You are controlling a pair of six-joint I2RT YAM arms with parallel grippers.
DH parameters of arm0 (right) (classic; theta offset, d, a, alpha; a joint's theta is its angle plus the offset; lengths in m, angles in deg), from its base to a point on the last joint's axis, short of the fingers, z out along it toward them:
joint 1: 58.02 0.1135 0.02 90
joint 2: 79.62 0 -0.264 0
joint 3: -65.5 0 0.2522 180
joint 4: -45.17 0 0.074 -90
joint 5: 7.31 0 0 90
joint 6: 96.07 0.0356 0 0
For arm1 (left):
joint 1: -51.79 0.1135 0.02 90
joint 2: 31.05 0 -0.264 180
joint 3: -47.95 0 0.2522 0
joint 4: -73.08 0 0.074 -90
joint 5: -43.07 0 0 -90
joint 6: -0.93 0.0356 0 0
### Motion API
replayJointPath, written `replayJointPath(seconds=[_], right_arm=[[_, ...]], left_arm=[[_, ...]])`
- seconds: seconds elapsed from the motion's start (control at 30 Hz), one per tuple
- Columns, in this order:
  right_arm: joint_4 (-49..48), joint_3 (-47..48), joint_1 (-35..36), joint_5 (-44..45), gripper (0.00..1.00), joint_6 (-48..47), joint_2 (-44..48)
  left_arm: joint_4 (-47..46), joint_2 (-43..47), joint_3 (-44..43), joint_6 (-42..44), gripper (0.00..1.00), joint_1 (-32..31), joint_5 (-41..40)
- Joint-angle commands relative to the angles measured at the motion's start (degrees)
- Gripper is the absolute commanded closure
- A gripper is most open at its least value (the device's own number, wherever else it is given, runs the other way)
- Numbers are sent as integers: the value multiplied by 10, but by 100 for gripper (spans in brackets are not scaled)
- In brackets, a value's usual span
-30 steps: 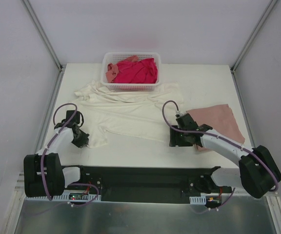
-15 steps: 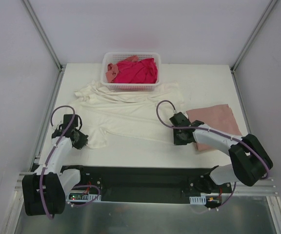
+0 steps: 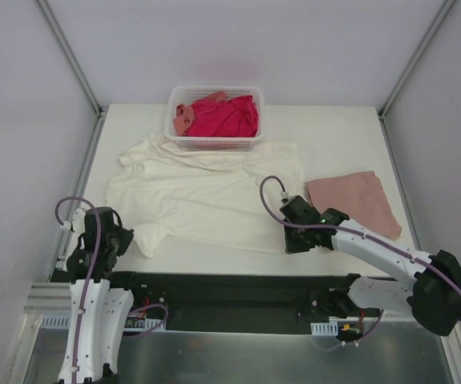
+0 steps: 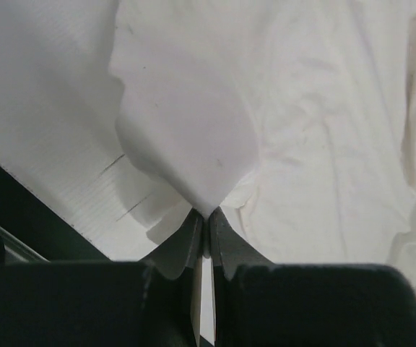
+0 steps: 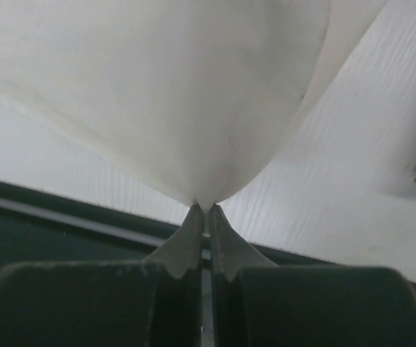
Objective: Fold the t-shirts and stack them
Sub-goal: Flatten the tshirt out
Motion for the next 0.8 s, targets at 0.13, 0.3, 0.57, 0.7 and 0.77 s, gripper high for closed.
replayJointPath(seconds=[0.13, 0.3, 0.57, 0.7, 0.77], right_arm=[[134, 16, 55, -113, 99, 7, 69], [177, 25, 82, -165, 99, 5, 95], [189, -1, 113, -203, 99, 25, 126], [178, -6, 146, -212, 99, 29, 125], [185, 0, 148, -185, 99, 29, 116]], left_arm=[[166, 78, -110, -47, 100, -5, -46], [217, 101, -145, -48, 100, -5, -52], [287, 137, -192, -43, 100, -4, -54], [292, 139, -191, -42, 100, -5, -57], [289, 134, -179, -41, 100, -4, -52]])
